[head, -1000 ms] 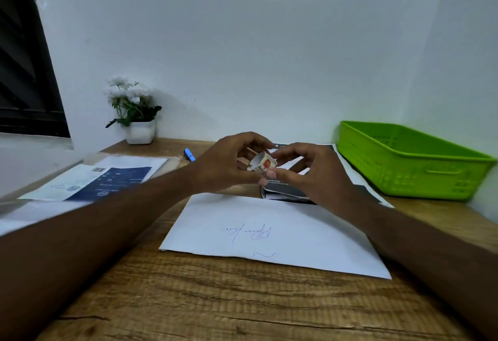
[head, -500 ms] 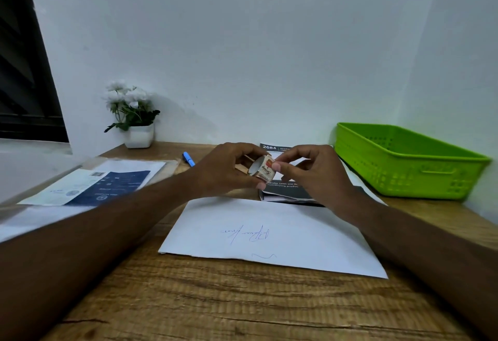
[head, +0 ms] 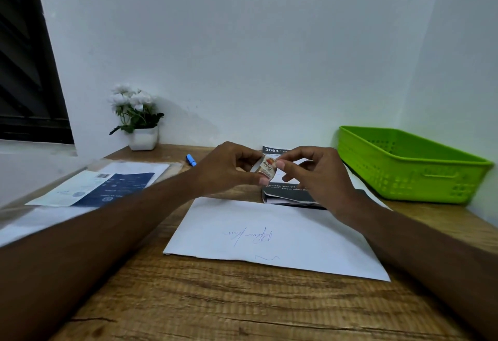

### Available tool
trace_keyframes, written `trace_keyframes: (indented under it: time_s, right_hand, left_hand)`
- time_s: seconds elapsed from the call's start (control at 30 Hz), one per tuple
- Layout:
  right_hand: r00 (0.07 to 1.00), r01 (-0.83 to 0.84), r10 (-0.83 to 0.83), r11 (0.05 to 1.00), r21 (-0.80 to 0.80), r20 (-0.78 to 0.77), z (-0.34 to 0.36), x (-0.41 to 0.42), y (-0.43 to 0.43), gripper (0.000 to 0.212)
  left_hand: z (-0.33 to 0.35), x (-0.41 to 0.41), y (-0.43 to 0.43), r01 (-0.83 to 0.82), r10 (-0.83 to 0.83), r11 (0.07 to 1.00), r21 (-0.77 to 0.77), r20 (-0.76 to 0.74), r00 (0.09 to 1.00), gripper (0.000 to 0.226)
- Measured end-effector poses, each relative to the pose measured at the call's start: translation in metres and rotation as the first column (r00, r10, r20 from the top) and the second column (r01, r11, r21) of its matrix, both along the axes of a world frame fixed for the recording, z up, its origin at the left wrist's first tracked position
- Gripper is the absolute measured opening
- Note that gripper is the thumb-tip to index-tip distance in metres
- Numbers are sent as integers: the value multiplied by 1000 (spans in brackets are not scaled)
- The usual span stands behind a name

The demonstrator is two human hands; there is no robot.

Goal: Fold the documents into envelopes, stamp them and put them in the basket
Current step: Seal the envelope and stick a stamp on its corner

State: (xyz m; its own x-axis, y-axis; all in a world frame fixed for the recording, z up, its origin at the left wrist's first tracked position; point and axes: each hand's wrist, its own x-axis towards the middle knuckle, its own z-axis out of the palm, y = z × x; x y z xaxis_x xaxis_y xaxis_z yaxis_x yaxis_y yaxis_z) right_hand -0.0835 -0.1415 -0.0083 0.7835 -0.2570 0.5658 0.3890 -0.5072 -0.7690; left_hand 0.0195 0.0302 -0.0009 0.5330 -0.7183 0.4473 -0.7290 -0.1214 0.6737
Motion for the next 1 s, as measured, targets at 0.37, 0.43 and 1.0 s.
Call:
trace_keyframes:
  time_s: [0.37,0.43,1.0]
  right_hand:
    - [999,-41,41,999,30,29,1,-1,3,8]
    - [998,-51,49,997,53,37,3,-2,2,6]
    - [999,-24,26,995,99,-21,1,-1,0,8]
  left_hand:
    - [-6,16,1,-133,133,991,-1,66,989,40]
    - [-9,27,6,-214,213,977,-3,123,969,40]
    - [-15,84,25,-644,252,591,486,647,719,57]
